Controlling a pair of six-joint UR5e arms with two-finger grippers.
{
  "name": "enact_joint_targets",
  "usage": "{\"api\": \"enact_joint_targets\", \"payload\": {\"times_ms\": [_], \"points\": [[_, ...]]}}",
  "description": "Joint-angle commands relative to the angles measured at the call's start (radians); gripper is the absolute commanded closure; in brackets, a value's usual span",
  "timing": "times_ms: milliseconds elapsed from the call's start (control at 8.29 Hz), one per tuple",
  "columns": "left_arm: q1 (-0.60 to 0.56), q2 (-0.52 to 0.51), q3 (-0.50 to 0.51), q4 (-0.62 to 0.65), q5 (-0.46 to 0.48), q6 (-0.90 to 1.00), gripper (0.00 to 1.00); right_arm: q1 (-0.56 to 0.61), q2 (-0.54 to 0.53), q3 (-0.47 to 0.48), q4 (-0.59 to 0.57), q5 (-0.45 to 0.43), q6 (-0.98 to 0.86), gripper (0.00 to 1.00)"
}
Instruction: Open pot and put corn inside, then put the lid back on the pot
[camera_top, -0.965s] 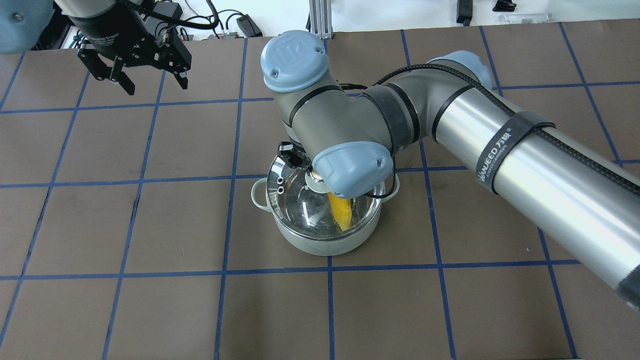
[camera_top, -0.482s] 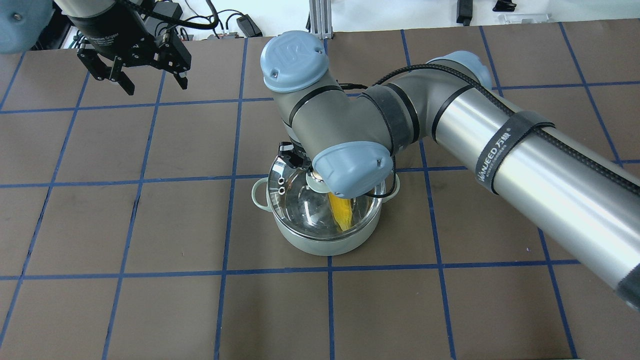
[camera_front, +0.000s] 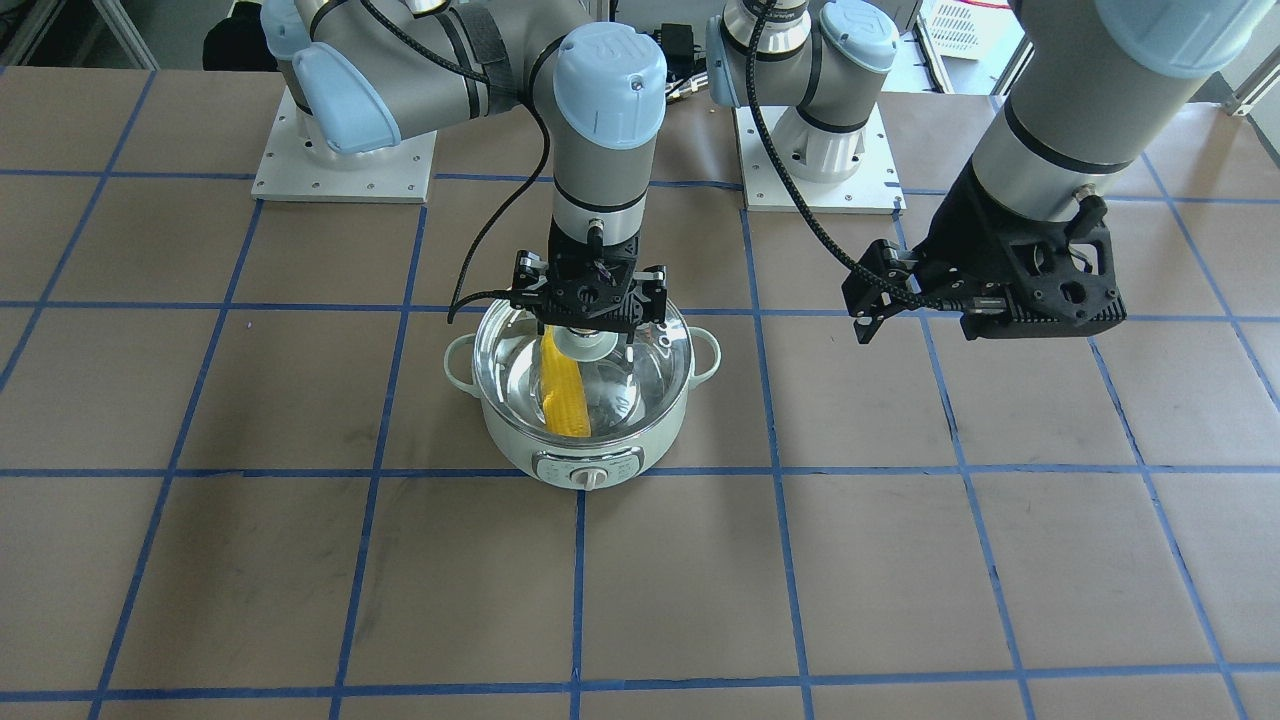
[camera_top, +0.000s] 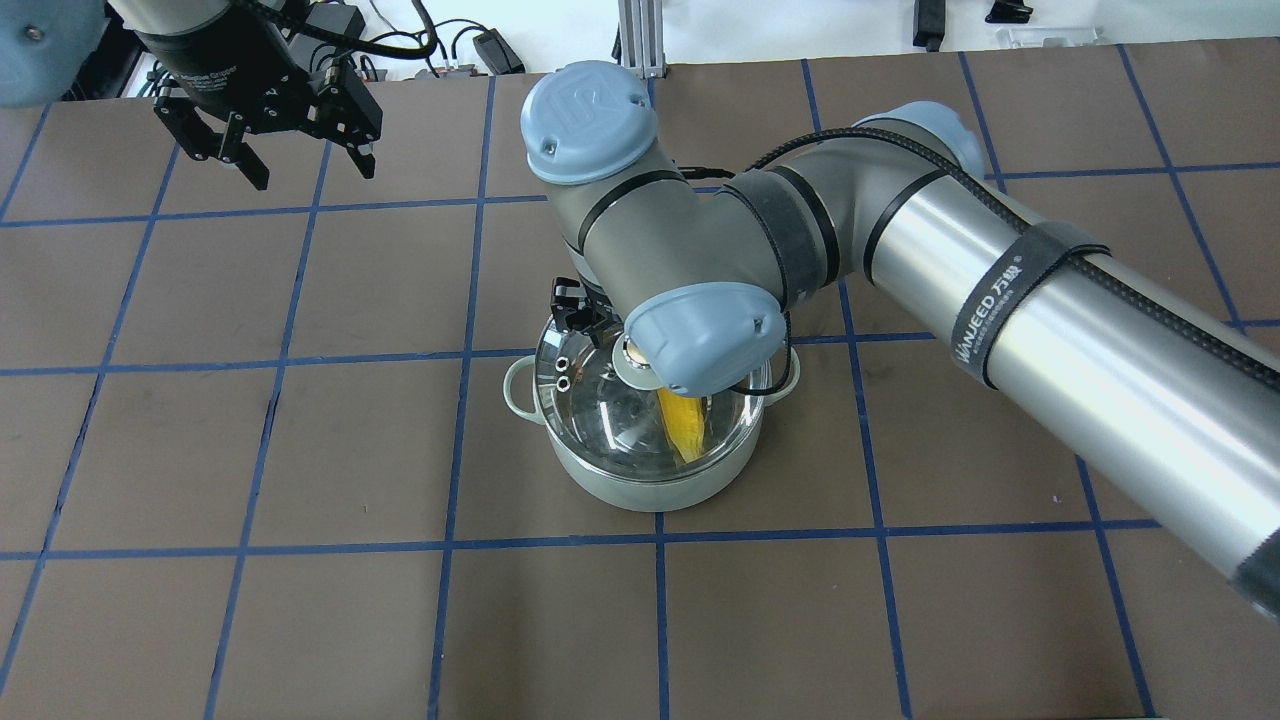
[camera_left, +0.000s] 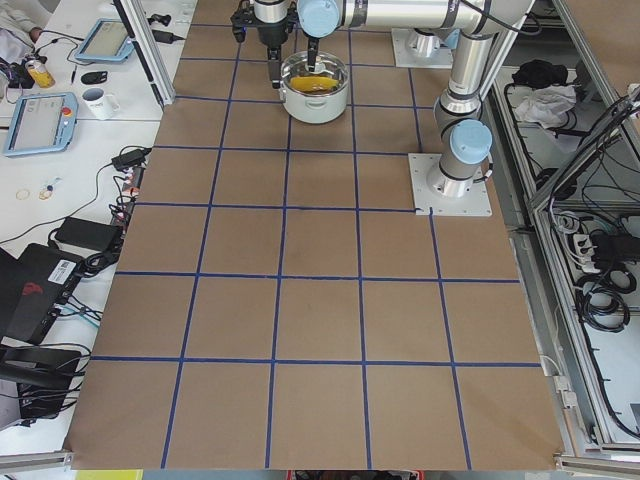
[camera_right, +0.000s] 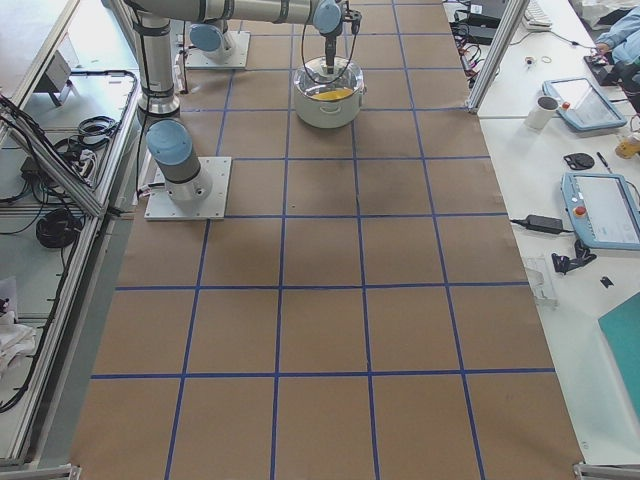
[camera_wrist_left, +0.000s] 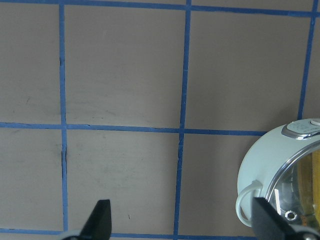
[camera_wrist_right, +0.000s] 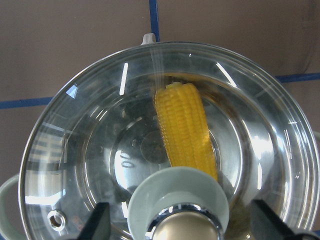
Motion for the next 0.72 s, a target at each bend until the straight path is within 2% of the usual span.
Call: {"api": "enact_joint_targets", "payload": {"times_ms": [0, 121, 241, 362, 482, 603], "points": [[0.000, 0.000, 0.000, 0.000, 0.000, 0.000, 0.00, 0.000, 0.000, 0.001, 0.001, -0.007, 0.000, 0.00], [0.000, 0.000, -0.002, 0.000, 0.000, 0.000, 0.00, 0.000, 0.000, 0.001, 0.001, -0.010, 0.000, 0.00], [0.000, 0.000, -0.002, -0.001, 0.000, 0.000, 0.00, 0.000, 0.000, 0.001, 0.001, -0.010, 0.002, 0.19], [0.000, 0.000, -0.002, -0.002, 0.000, 0.000, 0.00, 0.000, 0.000, 0.001, 0.001, -0.009, 0.003, 0.48], [0.000, 0.000, -0.002, -0.002, 0.000, 0.000, 0.00, 0.000, 0.000, 0.001, 0.001, -0.001, 0.013, 0.65], [0.000, 0.000, -0.002, -0.002, 0.000, 0.000, 0.00, 0.000, -0.002, -0.001, 0.001, -0.006, 0.008, 0.68]]}}
